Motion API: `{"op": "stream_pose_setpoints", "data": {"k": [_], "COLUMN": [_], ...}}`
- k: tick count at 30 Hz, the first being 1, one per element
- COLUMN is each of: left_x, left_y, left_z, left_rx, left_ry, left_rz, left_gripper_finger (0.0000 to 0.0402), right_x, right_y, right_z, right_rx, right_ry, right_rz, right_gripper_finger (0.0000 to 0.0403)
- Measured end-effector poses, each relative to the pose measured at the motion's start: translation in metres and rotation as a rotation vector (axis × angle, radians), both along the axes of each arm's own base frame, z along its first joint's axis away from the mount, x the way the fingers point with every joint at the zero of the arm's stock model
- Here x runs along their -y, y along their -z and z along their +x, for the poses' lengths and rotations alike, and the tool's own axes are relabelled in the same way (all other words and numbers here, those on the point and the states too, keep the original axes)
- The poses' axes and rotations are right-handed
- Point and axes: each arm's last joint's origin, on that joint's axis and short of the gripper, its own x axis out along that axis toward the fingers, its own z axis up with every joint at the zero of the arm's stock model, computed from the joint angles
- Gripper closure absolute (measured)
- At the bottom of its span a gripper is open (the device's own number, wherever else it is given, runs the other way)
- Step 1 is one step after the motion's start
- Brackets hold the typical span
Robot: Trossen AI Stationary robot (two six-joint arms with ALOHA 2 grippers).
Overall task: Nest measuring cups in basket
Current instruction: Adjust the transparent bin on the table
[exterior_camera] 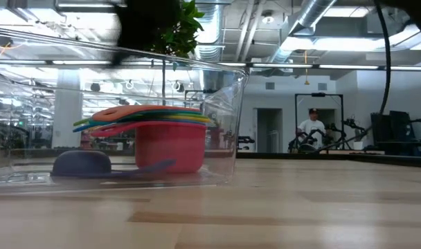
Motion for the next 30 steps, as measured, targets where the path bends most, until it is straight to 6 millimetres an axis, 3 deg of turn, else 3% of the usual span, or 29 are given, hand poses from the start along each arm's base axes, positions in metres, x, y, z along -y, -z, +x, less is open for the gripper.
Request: {"op": "stream_pose_setpoints", "data": {"k": [6, 13, 17, 21, 25, 30], "left_x": [0.004, -0.001, -0.007, -0.02, -0.035, -0.055], "left_y": [-0.001, -0.001, -0.003, -0.012, -0.019, -0.019], "left_z": [0.003, 0.002, 0.005, 0.015, 0.03, 0.049], "left_rx": [0.04, 0.078, 0.138, 0.23, 0.397, 0.446], "left_ry": [0.012, 0.012, 0.053, 0.01, -0.19, -0.465], "left_rz": [-0.028, 0.053, 0.18, 0.352, 0.419, 0.314], "left_gripper_finger": [0.0246, 0.0246, 0.0246, 0.0246, 0.0246, 0.0246], "right_x": [0.013, 0.024, 0.045, 0.08, 0.122, 0.152], "right_y": [0.003, -0.005, -0.034, -0.079, -0.129, -0.156], "right_z": [-0.03, -0.048, -0.059, -0.073, -0.094, -0.116], "right_rx": [-0.204, -0.284, -0.26, -0.159, -0.009, -0.035], "right_ry": [0.251, 0.319, 0.36, 0.455, 0.613, 0.642], "right_rz": [-0.03, -0.219, -0.342, -0.373, -0.209, 0.09], "right_gripper_finger": [0.0349, 0.0349, 0.0349, 0.0349, 0.0349, 0.0349]}}
